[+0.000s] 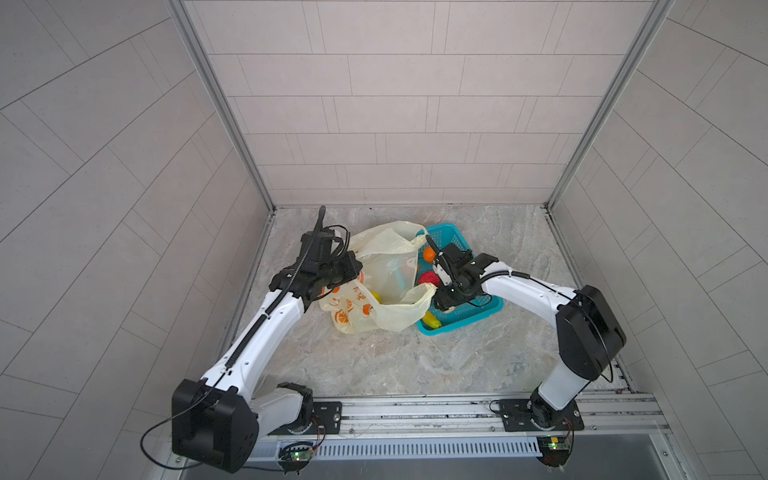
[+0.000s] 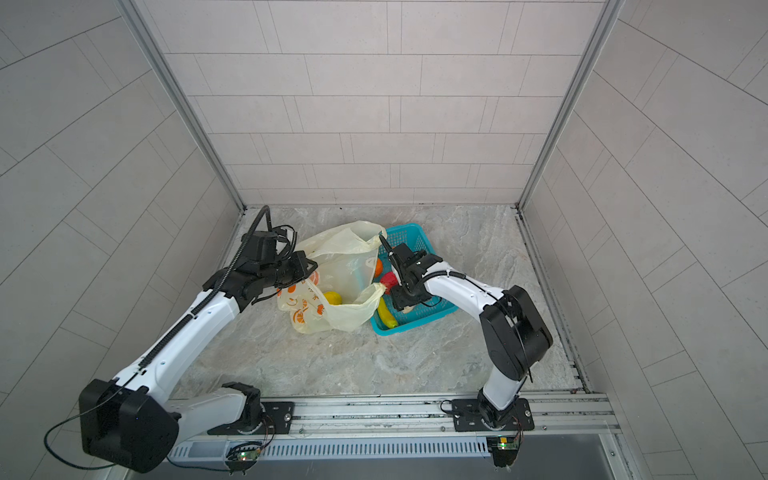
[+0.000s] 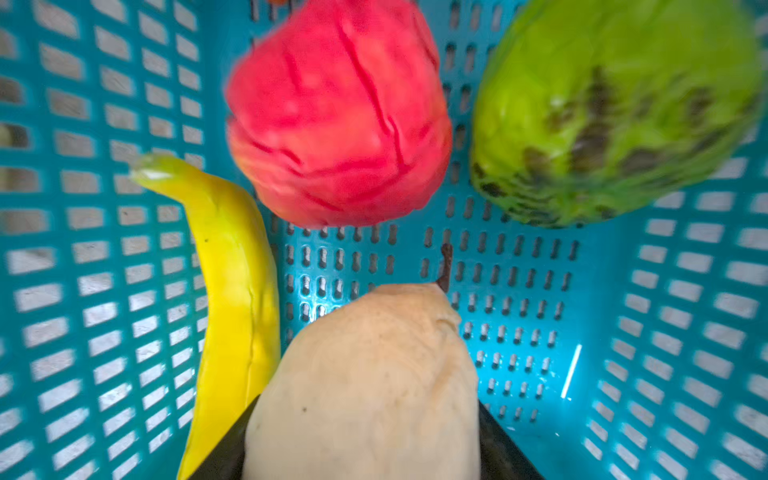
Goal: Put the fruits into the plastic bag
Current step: 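Carry the pale pear into the bag with the right gripper and release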
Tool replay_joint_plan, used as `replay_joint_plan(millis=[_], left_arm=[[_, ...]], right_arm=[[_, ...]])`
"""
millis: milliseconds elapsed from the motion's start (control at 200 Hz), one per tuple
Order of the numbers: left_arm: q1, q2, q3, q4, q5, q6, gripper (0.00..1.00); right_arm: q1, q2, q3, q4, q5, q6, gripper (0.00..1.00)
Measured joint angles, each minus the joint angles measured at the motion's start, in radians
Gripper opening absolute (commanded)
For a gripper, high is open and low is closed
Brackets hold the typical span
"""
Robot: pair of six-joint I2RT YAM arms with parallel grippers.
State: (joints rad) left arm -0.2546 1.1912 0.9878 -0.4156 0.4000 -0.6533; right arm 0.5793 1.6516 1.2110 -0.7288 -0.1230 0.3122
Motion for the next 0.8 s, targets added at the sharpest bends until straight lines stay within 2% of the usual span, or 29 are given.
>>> replay_joint_plan(millis=[205, 415, 540, 801], left_arm=[[0.000, 0.008, 0.001, 0.000, 0.005, 0.007, 0.00], [0.000, 0.009, 0.001, 0.000, 0.012, 0.017, 0.00], [0.000, 0.005, 0.001, 0.000, 0.015, 0.023, 0.00], [0.000, -0.053, 0.001, -0.005, 0.003, 0.038, 0.00]], right_arm=[[-0.002, -0.126, 0.081, 0.010, -0.079, -0.006, 0.51], [0.035, -0.195, 0.099, 0.157, -0.179, 0.001, 0.52], [0.074, -0.145, 0.152, 0.215, -0.214, 0.003, 0.53], [0.152, 0.064, 0.317, 0.297, -0.259, 0.002, 0.55]])
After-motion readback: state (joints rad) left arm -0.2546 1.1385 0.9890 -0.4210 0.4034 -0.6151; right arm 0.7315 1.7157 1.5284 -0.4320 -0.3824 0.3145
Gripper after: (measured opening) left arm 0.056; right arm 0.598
